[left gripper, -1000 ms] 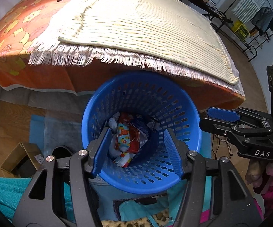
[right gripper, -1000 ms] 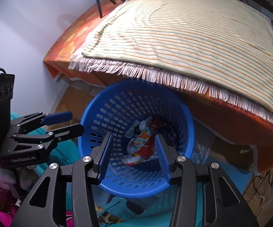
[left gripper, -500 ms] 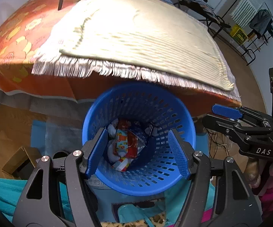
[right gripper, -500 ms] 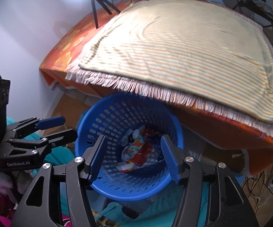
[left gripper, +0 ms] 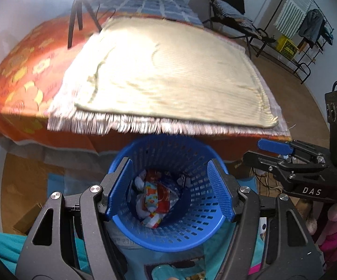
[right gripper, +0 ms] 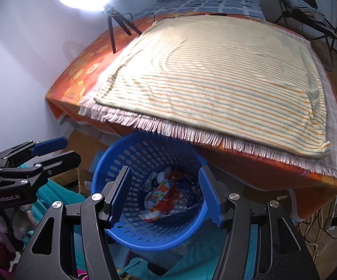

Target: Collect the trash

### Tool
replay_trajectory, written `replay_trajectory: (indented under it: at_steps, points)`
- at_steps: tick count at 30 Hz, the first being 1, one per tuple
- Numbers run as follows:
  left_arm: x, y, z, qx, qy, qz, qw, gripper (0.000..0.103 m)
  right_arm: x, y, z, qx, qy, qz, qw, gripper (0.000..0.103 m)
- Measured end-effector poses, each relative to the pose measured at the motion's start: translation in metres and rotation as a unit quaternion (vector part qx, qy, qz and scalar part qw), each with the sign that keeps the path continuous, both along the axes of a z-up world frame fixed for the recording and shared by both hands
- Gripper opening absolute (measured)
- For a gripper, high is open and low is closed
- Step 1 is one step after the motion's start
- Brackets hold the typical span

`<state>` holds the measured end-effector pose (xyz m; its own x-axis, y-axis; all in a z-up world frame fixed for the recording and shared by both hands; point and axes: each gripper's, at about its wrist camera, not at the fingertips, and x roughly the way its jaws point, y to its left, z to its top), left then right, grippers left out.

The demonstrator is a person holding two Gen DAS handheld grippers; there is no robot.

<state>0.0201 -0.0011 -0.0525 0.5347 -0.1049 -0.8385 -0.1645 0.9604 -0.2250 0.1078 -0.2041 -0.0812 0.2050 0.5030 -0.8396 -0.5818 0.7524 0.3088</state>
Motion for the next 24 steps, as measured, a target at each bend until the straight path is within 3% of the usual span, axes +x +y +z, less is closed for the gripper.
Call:
replay_trajectory:
  at_steps: [10,12,16,21,24]
  points:
    - [0.006,-0.011,0.036,0.014,-0.040,-0.007,0.9991,0.070,0.008,-0.018,0.024,0.028,-0.016,-0.035,0.999,0.058]
    - [0.006,-0.012,0.045,0.015,-0.052,-0.006,0.9985,0.081,0.009,-0.021,0.030,0.028,-0.028,-0.042,0.998,0.058]
    - [0.005,-0.014,0.065,0.023,-0.077,-0.004,0.9968,0.082,0.010,-0.026,0.042,0.032,-0.044,-0.050,0.997,0.058]
    - [0.005,-0.015,0.083,0.030,-0.101,0.003,0.9945,0.093,0.012,-0.027,0.060,0.041,-0.063,-0.055,0.996,0.059]
    - [0.005,-0.017,0.090,0.045,-0.108,0.007,0.9931,0.094,0.012,-0.026,0.068,0.042,-0.077,-0.050,0.995,0.059]
